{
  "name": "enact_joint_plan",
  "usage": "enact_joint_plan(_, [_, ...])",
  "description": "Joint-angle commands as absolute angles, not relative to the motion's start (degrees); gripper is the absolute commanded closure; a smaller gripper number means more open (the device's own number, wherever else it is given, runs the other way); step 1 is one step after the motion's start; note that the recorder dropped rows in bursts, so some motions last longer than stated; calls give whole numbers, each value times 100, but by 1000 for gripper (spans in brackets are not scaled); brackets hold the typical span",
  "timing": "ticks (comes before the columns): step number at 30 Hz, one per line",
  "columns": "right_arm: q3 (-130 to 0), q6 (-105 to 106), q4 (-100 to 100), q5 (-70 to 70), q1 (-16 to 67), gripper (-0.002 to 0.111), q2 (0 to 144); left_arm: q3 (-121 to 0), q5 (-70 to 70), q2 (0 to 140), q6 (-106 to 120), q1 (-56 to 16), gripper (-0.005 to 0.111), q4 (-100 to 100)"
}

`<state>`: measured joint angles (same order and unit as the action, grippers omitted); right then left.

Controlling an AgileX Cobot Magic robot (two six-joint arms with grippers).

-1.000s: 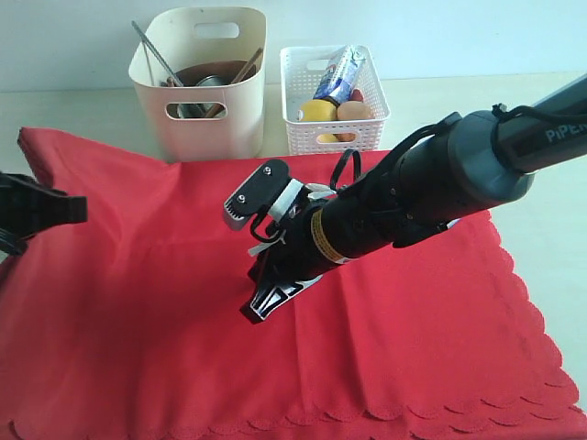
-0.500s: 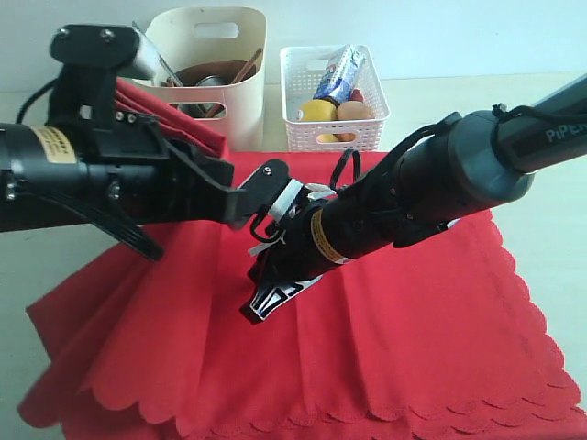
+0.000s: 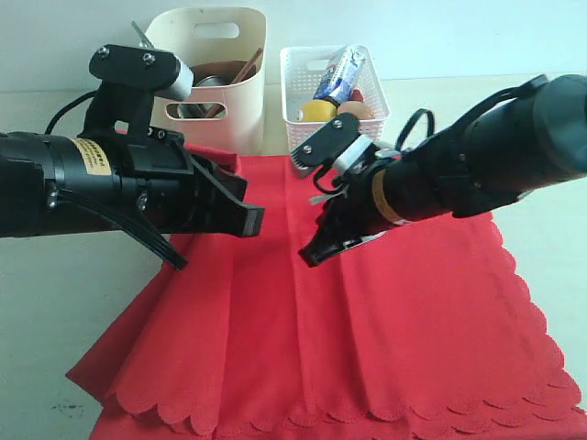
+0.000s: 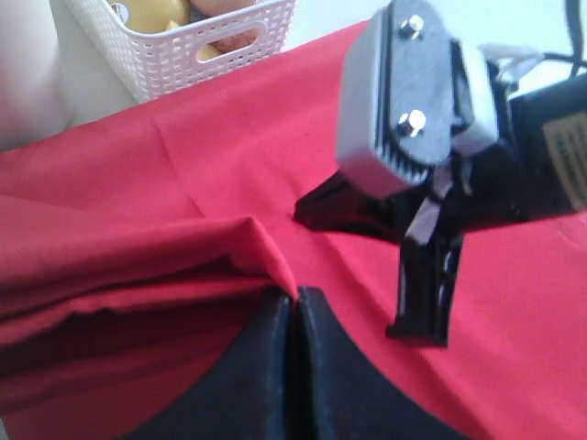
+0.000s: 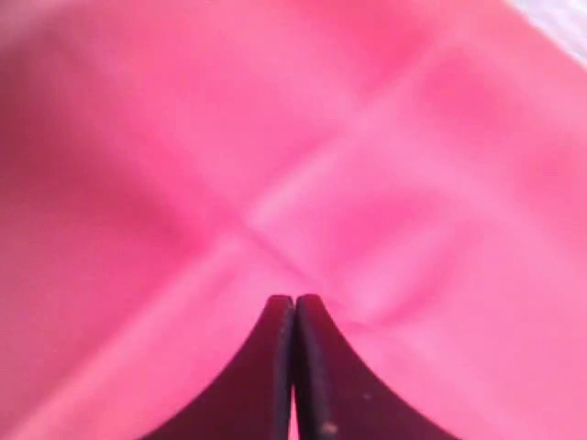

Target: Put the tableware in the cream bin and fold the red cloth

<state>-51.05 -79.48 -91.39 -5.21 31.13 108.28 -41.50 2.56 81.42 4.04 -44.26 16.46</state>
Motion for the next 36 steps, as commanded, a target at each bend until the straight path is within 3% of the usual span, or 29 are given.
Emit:
enact_joint_plan(1, [-4842, -8013, -9151, -266, 2608, 108, 10665, -4152, 242, 8203, 425, -4456, 107, 1565])
enact_joint_plan(12, [-4434, -8013, -8846, 296, 1559, 108, 10665, -5382, 709, 8738, 438, -4762, 107, 1412])
enact_joint_plan(22, [-4434, -8024, -8828, 520, 1450, 108, 10633, -6980, 955, 10366, 450, -5141, 107, 1280])
enact_joint_plan(28, [-4421, -8480, -8844, 1690, 1450, 108, 10261, -7889, 1426, 11265, 574, -5220, 107, 1270])
enact_joint_plan(36, [-4134, -10614, -9668, 3655, 1450, 108, 9676, -8796, 1454, 11898, 824, -5465, 107, 1265])
